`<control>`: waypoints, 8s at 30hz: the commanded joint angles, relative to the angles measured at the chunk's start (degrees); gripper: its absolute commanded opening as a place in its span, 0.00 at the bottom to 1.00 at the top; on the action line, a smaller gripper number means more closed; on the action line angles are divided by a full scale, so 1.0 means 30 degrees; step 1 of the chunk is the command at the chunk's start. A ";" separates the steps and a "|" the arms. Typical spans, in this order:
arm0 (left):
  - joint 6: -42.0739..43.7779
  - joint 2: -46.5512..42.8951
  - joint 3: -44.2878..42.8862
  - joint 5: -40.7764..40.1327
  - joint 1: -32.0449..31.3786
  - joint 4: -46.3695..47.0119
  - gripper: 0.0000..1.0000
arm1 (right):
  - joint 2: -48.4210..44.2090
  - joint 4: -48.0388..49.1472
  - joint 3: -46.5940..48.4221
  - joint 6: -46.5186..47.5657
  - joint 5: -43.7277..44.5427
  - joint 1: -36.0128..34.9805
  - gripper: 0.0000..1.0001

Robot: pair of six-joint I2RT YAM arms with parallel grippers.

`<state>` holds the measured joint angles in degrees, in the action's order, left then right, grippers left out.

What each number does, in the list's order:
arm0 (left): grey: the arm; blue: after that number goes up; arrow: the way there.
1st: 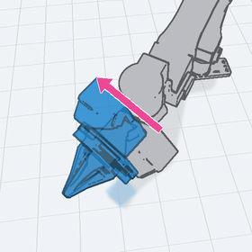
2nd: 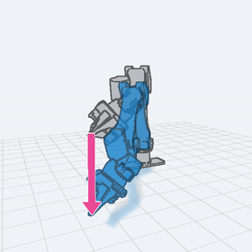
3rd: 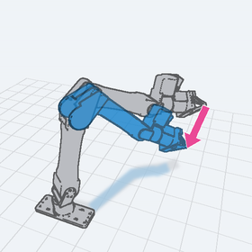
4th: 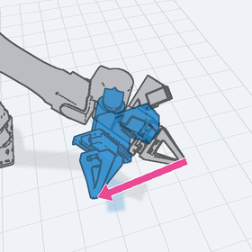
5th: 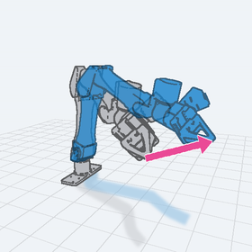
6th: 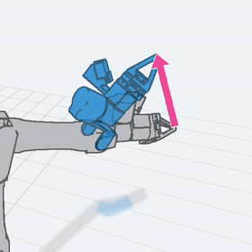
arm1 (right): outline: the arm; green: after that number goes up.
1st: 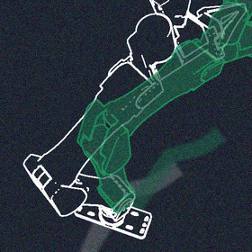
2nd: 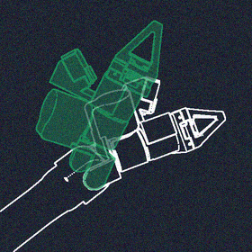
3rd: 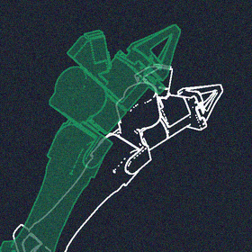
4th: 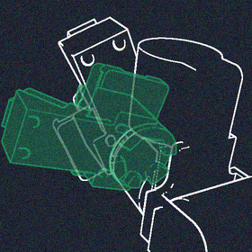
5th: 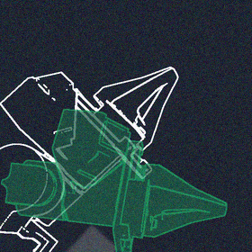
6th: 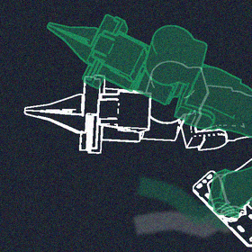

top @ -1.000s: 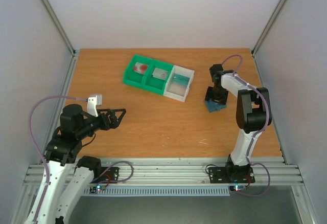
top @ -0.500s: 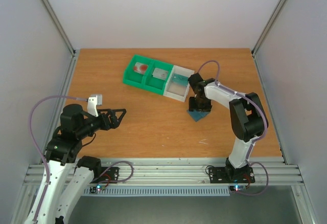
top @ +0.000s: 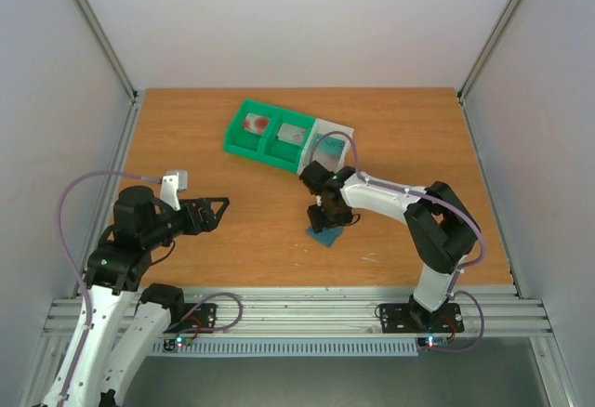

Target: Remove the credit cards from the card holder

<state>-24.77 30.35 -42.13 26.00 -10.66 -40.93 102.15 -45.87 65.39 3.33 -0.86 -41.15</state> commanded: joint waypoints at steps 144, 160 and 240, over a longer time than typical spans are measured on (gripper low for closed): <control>-0.4856 0.1524 0.2769 0.0311 -0.2431 0.0450 0.76 | 0.2630 -0.2795 0.4018 -0.6689 0.8384 -0.7188 0.01; -0.5395 0.2183 0.2918 0.0810 -0.2449 0.1426 0.76 | 0.1313 -0.2053 0.2814 -0.6448 0.8293 -0.7173 0.21; -0.5792 0.1957 0.3307 0.1025 -0.2454 0.1652 0.73 | 0.1570 0.1053 -0.0655 -0.5649 0.7078 -0.4691 0.01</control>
<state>-41.85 37.74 -31.70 30.09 -17.76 -36.42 106.10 -44.80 67.20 -13.43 23.11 -56.16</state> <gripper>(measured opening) 0.725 0.072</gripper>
